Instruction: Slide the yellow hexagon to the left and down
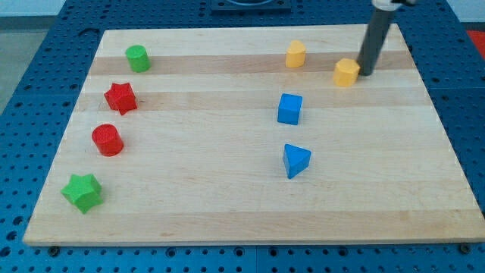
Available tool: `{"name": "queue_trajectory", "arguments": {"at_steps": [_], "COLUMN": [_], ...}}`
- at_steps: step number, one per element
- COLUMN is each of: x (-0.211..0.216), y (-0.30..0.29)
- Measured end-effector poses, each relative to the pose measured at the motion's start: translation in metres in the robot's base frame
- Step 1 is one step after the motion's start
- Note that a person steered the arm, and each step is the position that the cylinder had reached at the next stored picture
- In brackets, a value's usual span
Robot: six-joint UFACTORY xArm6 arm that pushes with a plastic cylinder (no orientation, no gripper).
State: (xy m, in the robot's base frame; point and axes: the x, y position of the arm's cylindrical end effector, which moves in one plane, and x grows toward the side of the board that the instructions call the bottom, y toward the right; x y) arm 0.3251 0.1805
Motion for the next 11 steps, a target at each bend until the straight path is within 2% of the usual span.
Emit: {"name": "queue_trajectory", "arguments": {"at_steps": [1,2,3,4,7,9,11], "x": [0.0,0.0,0.026,0.031,-0.001,-0.016,-0.028], "y": [-0.045,-0.009,0.003,-0.032,-0.105,-0.107,-0.153]}}
